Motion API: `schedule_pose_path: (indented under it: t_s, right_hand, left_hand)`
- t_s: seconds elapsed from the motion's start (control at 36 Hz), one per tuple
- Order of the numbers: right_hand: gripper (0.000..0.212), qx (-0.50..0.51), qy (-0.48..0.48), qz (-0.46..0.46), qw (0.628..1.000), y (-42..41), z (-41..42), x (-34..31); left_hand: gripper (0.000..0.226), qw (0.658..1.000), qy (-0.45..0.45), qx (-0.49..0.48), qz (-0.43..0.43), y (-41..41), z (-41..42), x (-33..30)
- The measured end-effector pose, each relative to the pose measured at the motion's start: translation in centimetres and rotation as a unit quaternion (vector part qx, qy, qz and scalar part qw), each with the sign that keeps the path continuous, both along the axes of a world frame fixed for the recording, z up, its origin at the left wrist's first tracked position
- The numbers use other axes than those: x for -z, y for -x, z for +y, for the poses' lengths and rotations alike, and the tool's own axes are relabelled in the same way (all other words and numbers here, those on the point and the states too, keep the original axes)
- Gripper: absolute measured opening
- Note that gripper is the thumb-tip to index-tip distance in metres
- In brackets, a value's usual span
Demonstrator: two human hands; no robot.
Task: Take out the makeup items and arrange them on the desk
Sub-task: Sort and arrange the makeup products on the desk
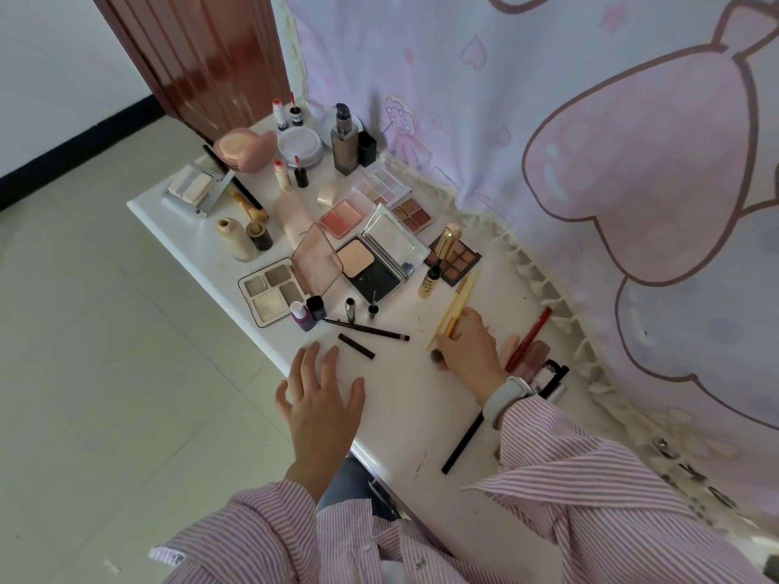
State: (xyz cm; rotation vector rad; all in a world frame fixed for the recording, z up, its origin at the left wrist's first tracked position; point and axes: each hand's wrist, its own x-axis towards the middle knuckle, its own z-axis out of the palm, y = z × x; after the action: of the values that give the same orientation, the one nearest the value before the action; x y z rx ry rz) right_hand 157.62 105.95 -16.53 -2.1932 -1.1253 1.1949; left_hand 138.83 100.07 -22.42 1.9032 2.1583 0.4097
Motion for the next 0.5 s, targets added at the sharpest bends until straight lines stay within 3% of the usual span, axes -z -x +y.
schedule_pose_path:
  t_s: [0.14,0.25,0.36,0.42,0.5]
  right_hand:
    - [0.047,0.018,0.002,0.026,1.000,-0.5,-0.2,-0.3]
    - [0.040,-0.085,-0.058,-0.099,0.990,-2.6,-1.6,-0.3]
    - [0.041,-0.307,-0.026,-0.332,0.891,-5.6,-2.9,-1.0]
    - [0.049,-0.373,0.016,-0.357,0.856,-6.7,-3.1,-1.5]
    - [0.056,-0.411,0.039,-0.360,0.837,-7.4,-3.1,-2.1]
  left_hand:
    - [0.056,1.000,0.006,0.000,0.001,0.0,0.0,0.0]
    - [0.056,1.000,0.003,-0.001,-0.004,0.0,0.0,0.0]
    - [0.054,1.000,0.000,0.001,-0.002,-0.1,0.0,-0.1]
    - [0.054,1.000,0.005,0.002,-0.002,-0.1,0.0,-0.2]
    - [0.054,1.000,0.013,0.008,-0.002,0.0,-0.1,-0.3]
